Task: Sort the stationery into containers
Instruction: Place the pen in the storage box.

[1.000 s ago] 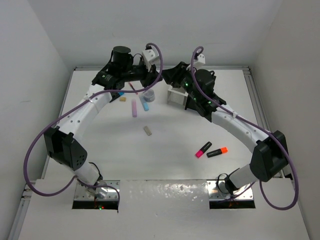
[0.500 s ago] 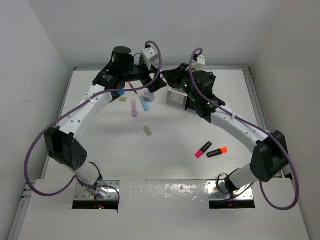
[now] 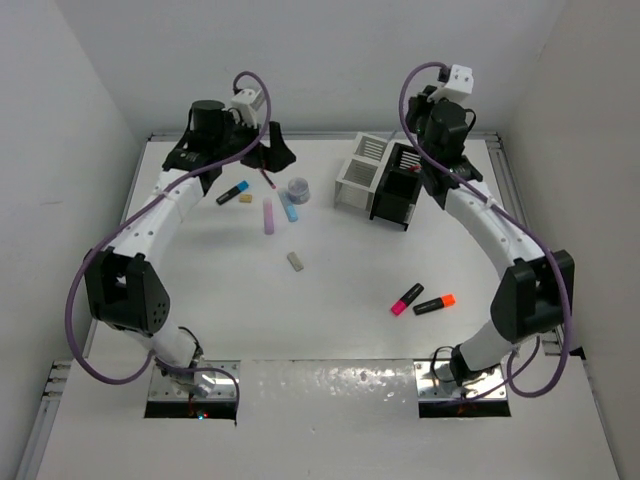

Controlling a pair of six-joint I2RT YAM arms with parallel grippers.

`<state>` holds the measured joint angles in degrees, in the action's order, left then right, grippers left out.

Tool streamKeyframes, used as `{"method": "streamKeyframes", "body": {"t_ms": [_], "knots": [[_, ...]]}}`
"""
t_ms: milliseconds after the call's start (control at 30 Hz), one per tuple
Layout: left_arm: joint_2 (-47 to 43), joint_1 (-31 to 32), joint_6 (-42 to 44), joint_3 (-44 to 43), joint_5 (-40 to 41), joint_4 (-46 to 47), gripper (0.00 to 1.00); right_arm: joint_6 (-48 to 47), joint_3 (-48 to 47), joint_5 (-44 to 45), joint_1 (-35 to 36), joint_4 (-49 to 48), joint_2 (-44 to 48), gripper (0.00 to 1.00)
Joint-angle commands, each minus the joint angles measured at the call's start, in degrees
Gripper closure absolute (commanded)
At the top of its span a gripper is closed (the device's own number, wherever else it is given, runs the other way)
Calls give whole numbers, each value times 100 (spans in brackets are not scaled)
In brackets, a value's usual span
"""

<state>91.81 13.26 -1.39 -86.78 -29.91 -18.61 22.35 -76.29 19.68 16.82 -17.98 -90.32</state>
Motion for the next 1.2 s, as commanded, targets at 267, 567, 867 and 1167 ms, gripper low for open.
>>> {"method": "streamKeyframes", "body": {"t_ms": [267, 567, 867, 1167], "knots": [[372, -683, -512, 144, 820, 86, 0, -1285, -387, 1178, -302, -627, -1400, 100], [1101, -930, -678, -145, 1206, 112, 0, -838, -96, 915, -346, -681, -1910, 96], [3218, -632, -1021, -2017, 2963, -626, 0, -626, 141, 617, -390, -294, -1586, 41], [4423, -447, -1188, -3019, 4080, -522, 8, -828, 343, 256, -285, -154, -715, 36]]}}
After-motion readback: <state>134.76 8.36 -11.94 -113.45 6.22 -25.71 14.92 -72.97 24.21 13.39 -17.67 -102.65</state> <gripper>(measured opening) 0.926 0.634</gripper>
